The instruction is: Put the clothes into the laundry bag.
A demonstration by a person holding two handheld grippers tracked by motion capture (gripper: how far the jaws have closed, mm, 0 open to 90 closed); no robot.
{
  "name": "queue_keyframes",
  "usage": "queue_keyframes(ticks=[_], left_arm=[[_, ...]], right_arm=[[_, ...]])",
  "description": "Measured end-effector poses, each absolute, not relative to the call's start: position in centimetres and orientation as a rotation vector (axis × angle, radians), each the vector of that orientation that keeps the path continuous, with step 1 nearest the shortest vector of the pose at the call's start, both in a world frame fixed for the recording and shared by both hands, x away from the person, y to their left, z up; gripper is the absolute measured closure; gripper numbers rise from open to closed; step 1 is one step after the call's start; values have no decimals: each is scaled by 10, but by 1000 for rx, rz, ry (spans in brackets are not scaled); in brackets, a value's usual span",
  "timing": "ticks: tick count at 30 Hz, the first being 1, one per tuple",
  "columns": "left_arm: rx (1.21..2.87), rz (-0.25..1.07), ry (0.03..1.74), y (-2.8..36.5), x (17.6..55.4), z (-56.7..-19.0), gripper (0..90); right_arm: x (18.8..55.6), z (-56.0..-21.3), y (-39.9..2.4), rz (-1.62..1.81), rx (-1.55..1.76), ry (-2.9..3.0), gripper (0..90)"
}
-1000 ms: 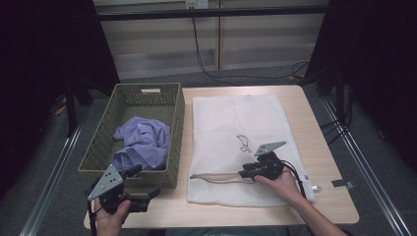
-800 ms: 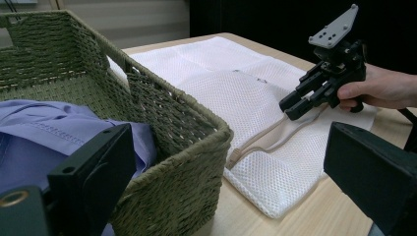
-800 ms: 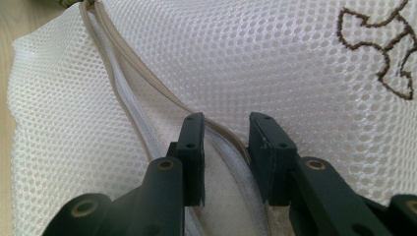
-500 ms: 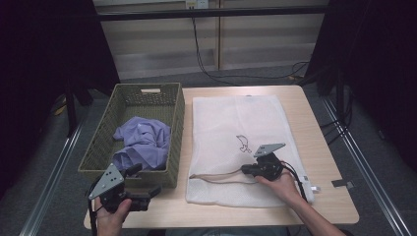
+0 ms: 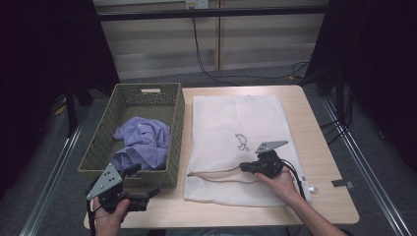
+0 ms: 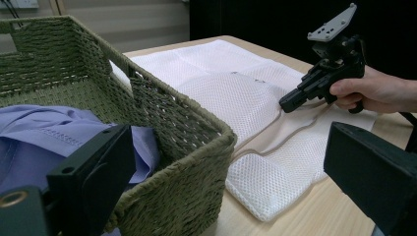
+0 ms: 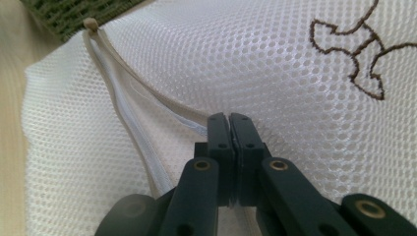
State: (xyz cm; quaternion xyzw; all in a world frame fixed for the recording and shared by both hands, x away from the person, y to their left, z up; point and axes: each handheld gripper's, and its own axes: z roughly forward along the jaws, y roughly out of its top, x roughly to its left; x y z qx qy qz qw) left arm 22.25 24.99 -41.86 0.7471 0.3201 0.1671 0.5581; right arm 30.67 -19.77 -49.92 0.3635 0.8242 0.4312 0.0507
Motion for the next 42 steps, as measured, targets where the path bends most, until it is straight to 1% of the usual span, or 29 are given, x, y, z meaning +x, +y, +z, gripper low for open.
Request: queue_keyframes(ticks=[10,28,36,42], left_arm=[[1758,391,753,250,223,-419,51],[1762,398,763,252,222,-419,52],[1759,410,765,257,220,-418,52],[1754,417,770,259,220,-418,51]], right_arm=[[306,-488,-208,1472,1153,2456,886],[303,-469,-216,1683,1139,2341,888],[301,-457,-217,1709,1105,2331,888],[301,-453,-219,1718,1102,2318,888]])
